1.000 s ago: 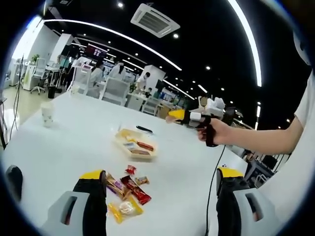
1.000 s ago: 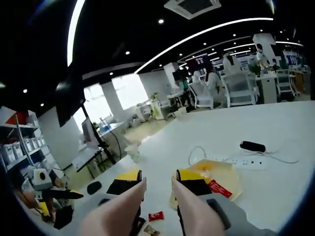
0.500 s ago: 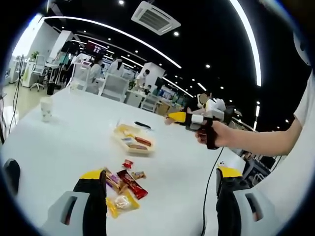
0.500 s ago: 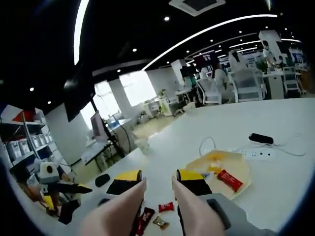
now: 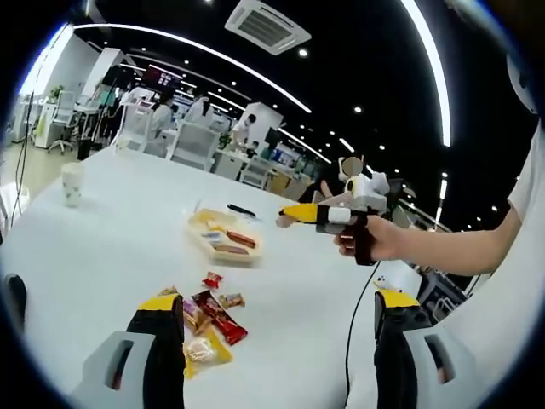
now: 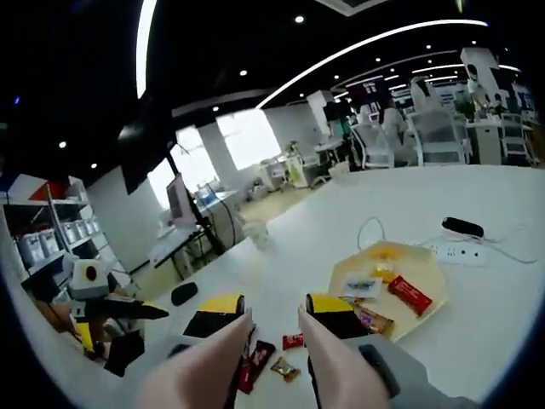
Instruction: Place the target food into the container with the food tongs after gripping and lifting it, then release it inside without dropping or visibly crushing the food.
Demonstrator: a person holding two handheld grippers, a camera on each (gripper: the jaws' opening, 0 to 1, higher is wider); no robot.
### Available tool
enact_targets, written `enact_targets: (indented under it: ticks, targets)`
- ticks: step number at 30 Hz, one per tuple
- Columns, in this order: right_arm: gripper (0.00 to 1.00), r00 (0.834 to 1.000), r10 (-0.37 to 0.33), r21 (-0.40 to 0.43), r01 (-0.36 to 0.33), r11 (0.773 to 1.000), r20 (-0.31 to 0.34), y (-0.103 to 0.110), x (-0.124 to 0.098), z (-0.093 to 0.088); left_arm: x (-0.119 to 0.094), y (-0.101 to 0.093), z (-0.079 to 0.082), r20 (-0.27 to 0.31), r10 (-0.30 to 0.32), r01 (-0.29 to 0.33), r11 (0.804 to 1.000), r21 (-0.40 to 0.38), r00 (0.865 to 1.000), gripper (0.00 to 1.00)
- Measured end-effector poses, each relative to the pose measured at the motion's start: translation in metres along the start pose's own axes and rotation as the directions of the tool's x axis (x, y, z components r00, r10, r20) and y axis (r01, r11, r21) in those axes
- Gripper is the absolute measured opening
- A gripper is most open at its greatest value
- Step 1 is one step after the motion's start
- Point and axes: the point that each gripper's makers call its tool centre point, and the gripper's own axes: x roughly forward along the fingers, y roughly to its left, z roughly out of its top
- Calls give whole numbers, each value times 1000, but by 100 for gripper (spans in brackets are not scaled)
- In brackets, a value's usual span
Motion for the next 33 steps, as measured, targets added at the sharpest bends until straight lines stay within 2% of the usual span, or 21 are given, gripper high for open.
enact_targets:
  ticks: [1, 2, 7, 14, 15, 16, 17, 19, 24, 25, 27, 30, 31, 33]
  targets:
    - [28, 1000, 20, 61, -19, 998, -9, 5, 0, -2, 1, 0, 0, -4, -1, 1, 1000, 0, 1000, 93]
    - [28, 1000, 27, 72, -26, 997, -5, 6, 0, -1, 1, 1, -1, -7, -2, 2, 1000, 1, 1000, 93]
    - [28, 1000, 26, 28, -26, 999, 10, 12, 2, 4, 4, 2, 1, -24, -11, 11, 1000, 4, 1000, 93]
    - [29, 1000, 30, 3, -30, 1000, 3, 19, 6, 0, 0, -7, 6, -63, -35, 36, 999, 13, 997, 93]
    - [29, 999, 35, -7, -35, 999, 3, 21, 6, 0, -1, -10, 10, -51, -47, 46, 999, -23, 998, 93]
    - [29, 999, 38, -13, -38, 999, 3, 23, 6, -1, -2, -11, 15, -30, -48, 48, 999, -26, 998, 93]
    - [29, 999, 42, -17, -42, 999, 7, 25, 6, -3, -2, -9, 22, -6, -38, 38, 999, -2, 999, 92]
    - [29, 998, 57, -21, -56, 998, 10, 28, 5, -5, -2, -9, 23, -12, -18, 18, 1000, 10, 1000, 92]
    - [29, 998, 66, -63, -67, 996, -16, 29, 0, -13, 1, -13, 19, -19, 13, -13, 1000, 15, 1000, 92]
    - [29, 998, 68, -65, -69, 995, -16, 29, -3, -12, 4, -13, 14, -41, 27, -27, 1000, 14, 999, 92]
    - [29, 996, 90, -46, -89, 995, 25, 28, -9, -6, 6, -15, 11, -57, 38, -37, 999, 11, 998, 93]
    - [29, 995, 100, -34, -99, 994, 20, 24, -10, -11, 8, -24, 14, -51, 61, -60, 998, 16, 997, 93]
    - [29, 994, 106, -14, -106, 994, 18, 23, -10, -17, 8, -27, 19, -23, 82, -81, 996, 22, 996, 93]
    - [29, 992, 123, -8, -122, 992, 11, 24, -10, -21, 9, -26, 20, -10, 107, -107, 994, 13, 994, 93]
